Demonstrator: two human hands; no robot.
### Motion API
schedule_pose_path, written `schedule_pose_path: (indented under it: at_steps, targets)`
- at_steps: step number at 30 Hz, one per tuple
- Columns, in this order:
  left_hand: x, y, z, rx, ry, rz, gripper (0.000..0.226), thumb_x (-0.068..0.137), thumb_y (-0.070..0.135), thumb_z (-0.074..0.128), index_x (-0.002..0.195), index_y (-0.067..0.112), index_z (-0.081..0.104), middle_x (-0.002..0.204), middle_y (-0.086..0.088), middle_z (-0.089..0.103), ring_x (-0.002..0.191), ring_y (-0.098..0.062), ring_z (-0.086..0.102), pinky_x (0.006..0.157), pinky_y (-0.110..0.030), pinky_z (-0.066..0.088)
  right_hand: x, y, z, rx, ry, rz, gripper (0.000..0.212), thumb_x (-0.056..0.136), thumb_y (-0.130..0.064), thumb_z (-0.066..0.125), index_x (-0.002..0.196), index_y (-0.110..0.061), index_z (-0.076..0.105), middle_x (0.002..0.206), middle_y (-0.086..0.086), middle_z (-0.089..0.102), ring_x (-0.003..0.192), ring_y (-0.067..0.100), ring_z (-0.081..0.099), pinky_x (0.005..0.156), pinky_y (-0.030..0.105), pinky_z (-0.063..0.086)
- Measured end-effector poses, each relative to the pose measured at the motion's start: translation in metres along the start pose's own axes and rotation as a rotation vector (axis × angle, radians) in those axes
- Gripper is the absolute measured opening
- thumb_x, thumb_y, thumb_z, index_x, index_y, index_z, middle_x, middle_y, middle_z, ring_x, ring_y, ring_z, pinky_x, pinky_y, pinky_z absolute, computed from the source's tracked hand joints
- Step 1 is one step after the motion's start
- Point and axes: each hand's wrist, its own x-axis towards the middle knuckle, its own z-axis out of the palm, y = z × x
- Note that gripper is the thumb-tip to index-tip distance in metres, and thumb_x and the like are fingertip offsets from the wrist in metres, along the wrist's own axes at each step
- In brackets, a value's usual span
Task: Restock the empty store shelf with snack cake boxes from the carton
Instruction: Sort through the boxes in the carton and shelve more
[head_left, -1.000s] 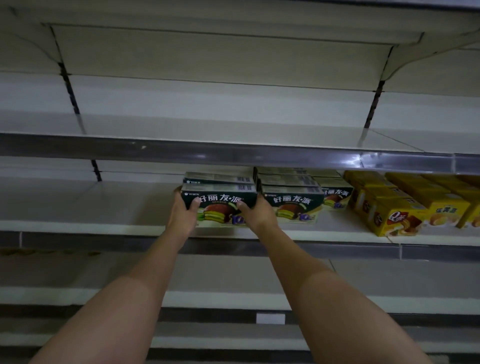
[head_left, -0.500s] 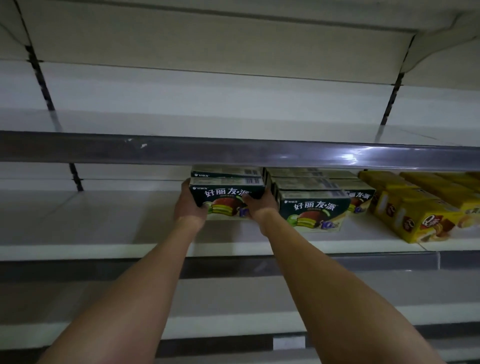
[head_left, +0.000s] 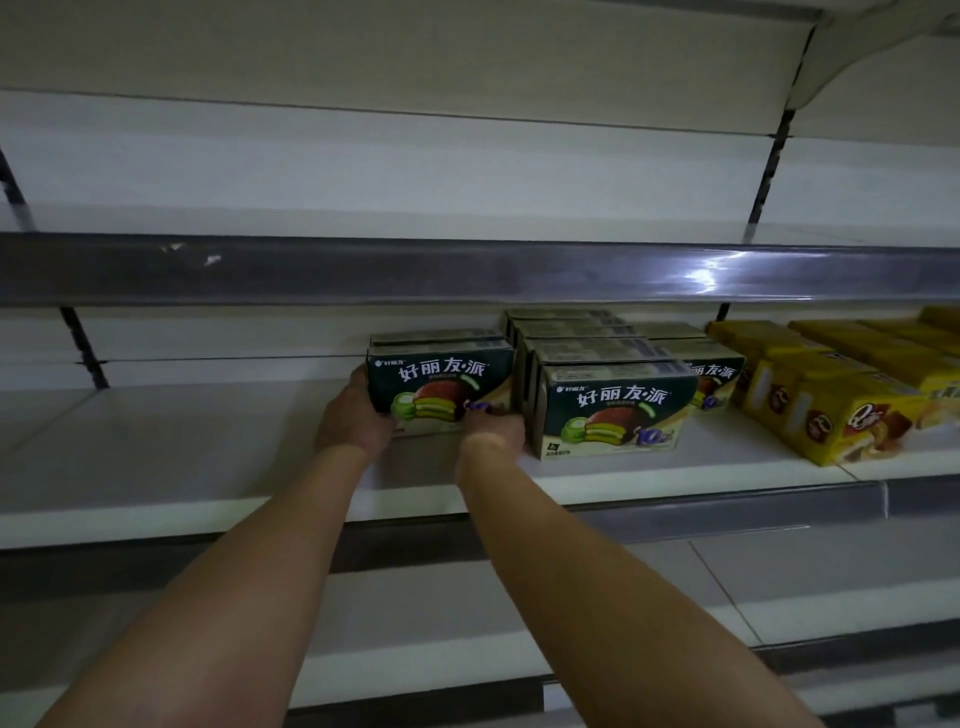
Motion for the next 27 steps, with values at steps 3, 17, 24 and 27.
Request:
schedule_pose_path:
  at_steps: [3, 17, 24, 27]
  targets:
    - [0.005, -0.001, 0.002, 0.118, -0.004, 0.025, 0.071, 0.087, 0.019, 0.066, 0.147, 0.023, 0.028, 0.128, -0.016, 0.059, 0.114, -0.036, 0.056, 0.089, -0.041, 0.048, 0.007, -0.010, 0.000, 0.063, 0.007, 0.005, 0.034, 0.094, -0.010, 0.049, 0.124, 0.005, 0.055, 0.124, 0.019, 0.060, 0.116, 0.035, 0.057, 0.093, 0.035, 0.045]
    - [0.029, 0.019, 0.037, -0.330, 0.053, -0.264, 0.047, 0.082, 0.001, 0.062, 0.126, 0.006, 0.046, 0.121, -0.017, 0.058, 0.108, -0.033, 0.057, 0.079, -0.028, 0.046, 0.033, -0.025, 0.011, 0.205, -0.182, 0.011, 0.035, 0.092, -0.008, 0.052, 0.126, 0.000, 0.053, 0.112, 0.017, 0.059, 0.098, 0.027, 0.054, 0.091, 0.037, 0.046]
    - [0.038, 0.023, 0.035, -0.628, -0.040, -0.338, 0.059, 0.078, 0.001, 0.063, 0.132, 0.004, 0.040, 0.125, -0.011, 0.054, 0.112, -0.032, 0.056, 0.096, -0.042, 0.049, 0.041, -0.030, 0.012, 0.058, -0.257, -0.055, 0.038, 0.092, -0.013, 0.056, 0.129, -0.003, 0.054, 0.110, 0.012, 0.060, 0.097, 0.026, 0.055, 0.091, 0.034, 0.043]
    - [0.043, 0.018, 0.034, -0.661, -0.063, -0.352, 0.076, 0.062, 0.015, 0.069, 0.131, 0.000, 0.040, 0.122, -0.021, 0.056, 0.108, -0.036, 0.058, 0.090, -0.041, 0.052, 0.046, -0.029, 0.011, -0.102, -0.209, -0.161, 0.039, 0.094, -0.007, 0.054, 0.132, 0.001, 0.051, 0.127, 0.016, 0.057, 0.117, 0.032, 0.053, 0.089, 0.029, 0.038]
